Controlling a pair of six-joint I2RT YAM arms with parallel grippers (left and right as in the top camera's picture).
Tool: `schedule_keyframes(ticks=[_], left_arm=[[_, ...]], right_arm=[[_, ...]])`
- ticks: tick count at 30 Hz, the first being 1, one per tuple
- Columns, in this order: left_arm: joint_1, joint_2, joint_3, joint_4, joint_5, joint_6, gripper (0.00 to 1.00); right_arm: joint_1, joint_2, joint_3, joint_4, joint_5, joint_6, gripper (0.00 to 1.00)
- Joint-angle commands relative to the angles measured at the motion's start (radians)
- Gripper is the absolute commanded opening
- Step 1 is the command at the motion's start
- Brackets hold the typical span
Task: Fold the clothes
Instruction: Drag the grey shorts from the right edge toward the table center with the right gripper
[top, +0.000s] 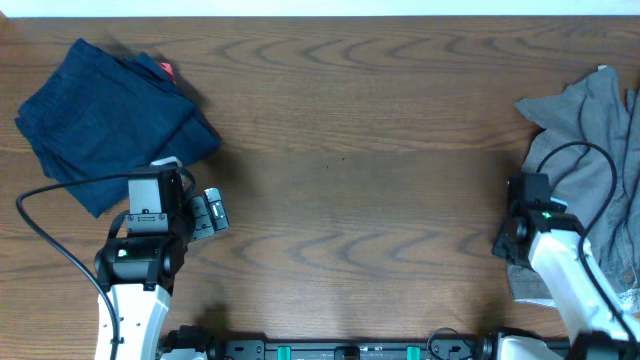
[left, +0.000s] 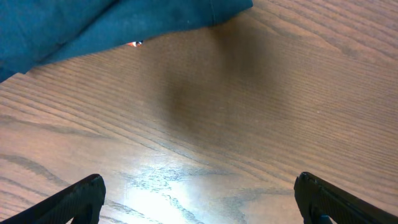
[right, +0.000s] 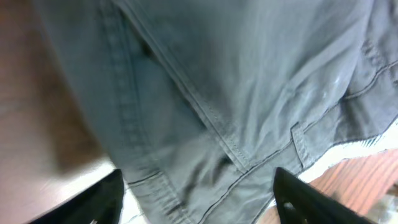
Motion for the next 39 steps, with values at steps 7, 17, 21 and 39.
schedule_keyframes(ticks=[7,17,21,39], left_arm=[[0.003,0.000,0.019,-0.003,0.014,-0.010,0.98],[0.003,0.000,0.019,-0.003,0.014,-0.010,0.98],[0.003,0.000,0.019,-0.003,0.014,-0.010,0.98],[0.003,0.000,0.019,0.024,0.014,-0.010,0.98]], right_arm=[[-0.010,0.142,-0.008,0.034,-0.025,0.044,0.56],[-0.010,0.176,-0.008,0.072,-0.224,0.021,0.01],[-0.009,0.176,-0.008,0.080,-0.285,-0.016,0.01],[0.150,0.176,-0.008,0.513,-0.795,-0.028,0.01]])
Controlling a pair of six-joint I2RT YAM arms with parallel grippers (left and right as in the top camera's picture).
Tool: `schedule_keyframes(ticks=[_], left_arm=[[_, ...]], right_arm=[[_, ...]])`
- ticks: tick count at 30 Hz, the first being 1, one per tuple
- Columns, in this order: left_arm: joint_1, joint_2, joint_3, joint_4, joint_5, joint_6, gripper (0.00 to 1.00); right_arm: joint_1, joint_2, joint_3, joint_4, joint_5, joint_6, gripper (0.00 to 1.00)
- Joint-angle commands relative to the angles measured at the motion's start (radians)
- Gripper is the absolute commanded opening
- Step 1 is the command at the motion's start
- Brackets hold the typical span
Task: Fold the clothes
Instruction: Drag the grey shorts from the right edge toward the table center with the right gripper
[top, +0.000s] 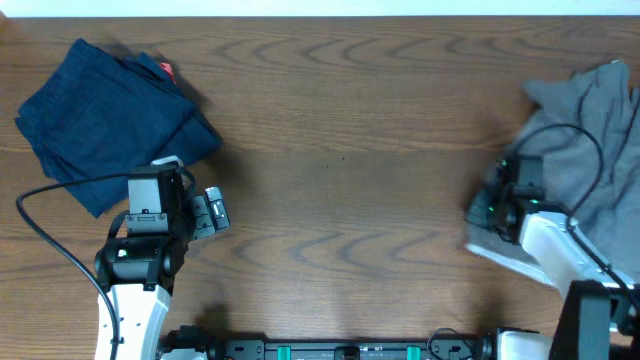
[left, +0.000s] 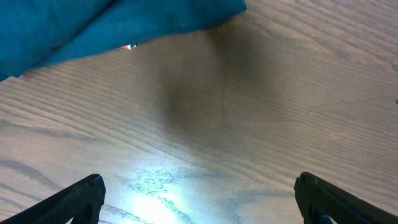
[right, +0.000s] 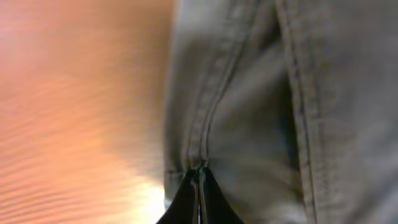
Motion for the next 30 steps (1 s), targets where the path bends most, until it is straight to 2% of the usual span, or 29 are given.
schedule_keyframes(ticks=[1,8,13,17,20,25,30], left_arm=[[0.003,0.000,0.019,0.013,0.000,-0.011,0.98],[0.003,0.000,0.019,0.058,0.000,-0.018,0.98],[0.003,0.000,0.019,0.122,0.116,-0.018,0.98],[0.003,0.000,0.019,0.143,0.169,-0.018,0.98],[0.003,0.000,0.018,0.133,0.169,-0.017,0.98],[0.003,0.000,0.018,0.132,0.169,-0.017,0.98],[0.003,0.000,0.018,0.132,0.183,-0.018,0.98]], right_arm=[[0.123,0.020,-0.020,0.101,-0.240,0.032,0.01],[0.394,0.052,0.009,0.297,-0.239,0.069,0.02],[0.531,0.079,0.064,0.343,-0.143,0.065,0.16],[0.521,0.043,0.151,0.125,0.046,0.065,0.27],[0.477,0.022,0.208,-0.078,0.172,0.065,0.47],[0.402,0.032,0.201,-0.272,0.195,0.065,0.48],[0.387,0.050,0.132,-0.306,0.242,0.070,0.48]])
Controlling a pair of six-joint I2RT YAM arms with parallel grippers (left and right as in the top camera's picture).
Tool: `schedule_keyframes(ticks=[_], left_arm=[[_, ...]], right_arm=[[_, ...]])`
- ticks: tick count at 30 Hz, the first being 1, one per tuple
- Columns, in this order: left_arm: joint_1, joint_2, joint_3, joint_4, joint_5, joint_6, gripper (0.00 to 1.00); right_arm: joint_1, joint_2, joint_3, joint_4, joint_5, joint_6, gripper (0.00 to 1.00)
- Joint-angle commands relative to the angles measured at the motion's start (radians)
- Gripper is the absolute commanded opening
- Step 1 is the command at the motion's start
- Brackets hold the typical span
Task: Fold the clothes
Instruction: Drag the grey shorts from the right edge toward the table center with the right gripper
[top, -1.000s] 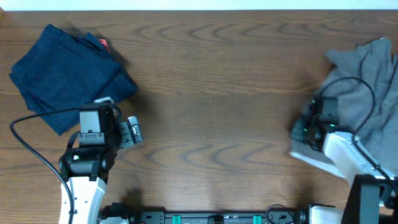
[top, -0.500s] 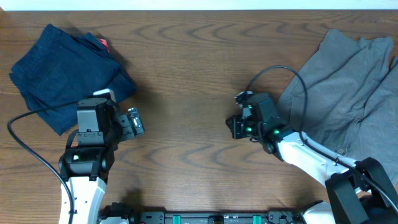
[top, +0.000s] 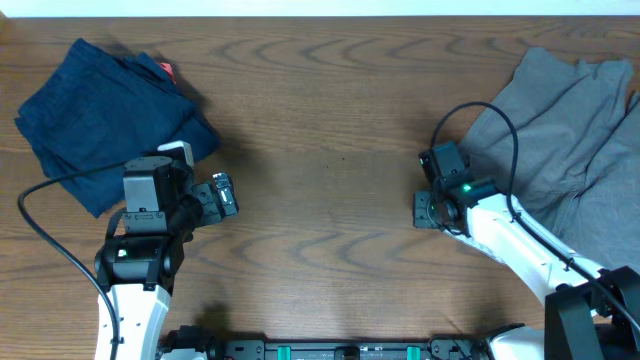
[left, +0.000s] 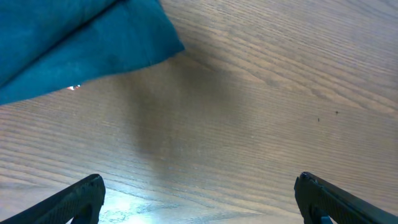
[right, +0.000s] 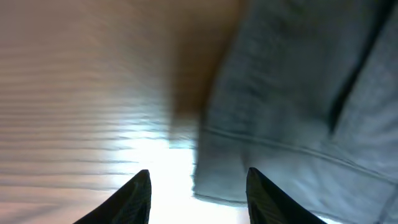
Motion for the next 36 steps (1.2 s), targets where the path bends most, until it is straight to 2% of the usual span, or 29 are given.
schedule_keyframes(ticks=[1,2,4,7,12,15,18,19,20,21,24,26,29,32,36], left_arm=[[0.003,0.000,0.017,-0.001,0.018,-0.013,0.98],[0.003,0.000,0.017,-0.002,0.018,-0.013,0.98],[0.003,0.000,0.017,-0.005,0.018,-0.013,0.98],[0.003,0.000,0.017,-0.008,0.018,-0.013,0.98],[0.003,0.000,0.017,-0.008,0.017,-0.013,0.98],[0.003,0.000,0.017,-0.007,0.017,-0.013,0.98],[0.003,0.000,0.017,0.000,0.017,-0.013,0.98],[0.003,0.000,0.017,0.003,0.017,-0.013,0.98],[0.003,0.000,0.017,0.007,0.017,-0.013,0.98],[0.003,0.000,0.017,0.013,0.017,-0.013,0.98],[0.003,0.000,0.017,0.021,0.017,-0.013,0.98],[0.003,0.000,0.017,0.023,0.018,-0.013,0.98],[0.003,0.000,0.017,0.023,0.020,-0.013,0.98],[0.003,0.008,0.016,0.044,0.094,-0.013,0.98],[-0.009,0.083,0.014,0.087,0.192,-0.065,0.98]], right_arm=[[-0.006,0.014,-0.055,0.005,0.074,0.013,0.47],[-0.006,0.015,-0.077,0.022,0.079,0.021,0.45],[-0.006,0.016,-0.106,0.055,0.078,0.024,0.35],[-0.006,0.016,-0.130,0.107,0.065,0.024,0.01],[0.023,0.016,-0.125,0.278,-0.137,-0.029,0.01],[0.093,0.016,-0.116,0.505,-0.341,-0.068,0.01],[0.204,0.016,-0.098,0.723,-0.444,-0.067,0.01],[0.241,0.016,-0.094,0.778,-0.441,-0.067,0.04],[0.276,0.016,-0.091,0.830,-0.416,-0.067,0.20],[0.309,0.016,-0.091,0.879,-0.363,-0.067,0.58],[0.342,0.016,-0.091,0.905,-0.194,-0.055,0.82],[0.330,0.016,-0.091,0.874,-0.146,-0.051,0.97],[0.276,0.007,-0.091,0.775,-0.135,-0.052,0.99],[0.202,-0.023,-0.091,0.650,-0.108,-0.051,0.99],[0.061,-0.104,-0.067,0.378,0.021,0.020,0.99]])
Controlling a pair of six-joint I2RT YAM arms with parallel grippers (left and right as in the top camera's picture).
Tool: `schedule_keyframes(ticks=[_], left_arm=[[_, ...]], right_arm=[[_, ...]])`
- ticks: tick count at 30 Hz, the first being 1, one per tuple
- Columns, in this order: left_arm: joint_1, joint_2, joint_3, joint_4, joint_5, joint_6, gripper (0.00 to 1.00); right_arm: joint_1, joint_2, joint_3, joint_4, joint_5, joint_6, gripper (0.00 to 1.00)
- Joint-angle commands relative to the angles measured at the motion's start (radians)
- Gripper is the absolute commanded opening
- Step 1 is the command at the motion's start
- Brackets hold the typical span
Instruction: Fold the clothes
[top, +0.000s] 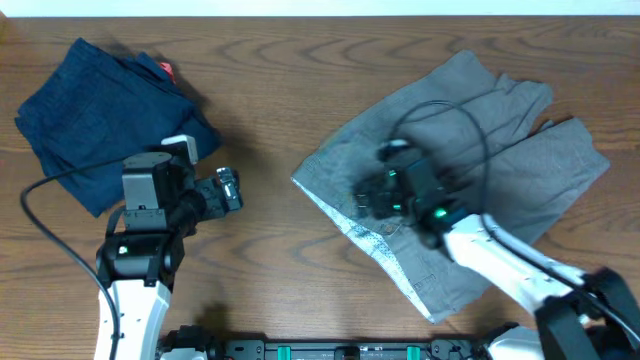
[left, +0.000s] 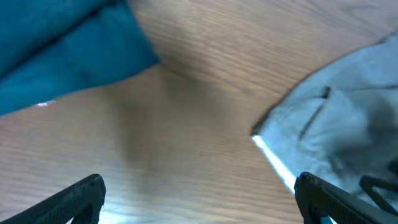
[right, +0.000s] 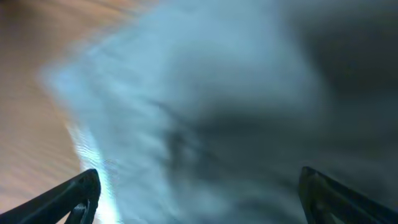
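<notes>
Grey shorts (top: 470, 180) lie spread over the table's centre-right, one corner reaching toward the middle. My right gripper (top: 360, 200) hovers over their left part, open; in its wrist view the gripper (right: 199, 199) has only blurred grey cloth (right: 217, 93) below the wide-set fingers. A folded navy garment (top: 100, 120) rests at the far left. My left gripper (top: 230, 190) is open over bare wood just right of it. The left wrist view has the navy cloth (left: 62, 50) at upper left, the grey shorts' corner (left: 329, 130) at right, and nothing in the gripper (left: 199, 205).
The wooden table (top: 300, 290) shows bare wood between the two garments and along the front. A small red tag (top: 166, 70) peeks out at the navy garment's top edge. The right arm's cable (top: 470, 125) loops above the grey shorts.
The grey shorts now lie further left, reaching the table's middle, and are more spread out. My right gripper is further left over them, jaws wider apart. The shorts' corner has entered the left wrist view.
The grey shorts lay heaped at the right edge with my right gripper open over them. Then the gripper was shut on their edge. Later the shorts were further in, jaws apart at the hem. Now they lie spread at centre-right. The left gripper stayed open by the navy garment.
</notes>
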Motion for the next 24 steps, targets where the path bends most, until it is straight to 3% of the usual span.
schedule_keyframes(ticks=[1,5,11,21,24], left_arm=[[-0.016,0.082,0.014,0.026,0.109,-0.060,0.98],[-0.077,0.229,0.014,0.102,0.202,-0.060,0.98],[-0.181,0.467,0.014,0.248,0.258,-0.060,0.98],[-0.264,0.758,0.014,0.558,0.258,-0.060,0.99],[-0.278,0.804,0.014,0.615,0.258,-0.060,0.89]], right_arm=[[-0.109,-0.084,0.034,-0.139,0.144,0.065,0.99],[-0.256,-0.154,0.062,-0.343,0.152,0.067,0.99],[-0.397,-0.227,0.063,-0.491,0.152,0.058,0.99],[-0.452,-0.238,0.063,-0.559,0.152,0.060,0.99],[-0.452,-0.238,0.063,-0.565,0.152,0.060,0.99]])
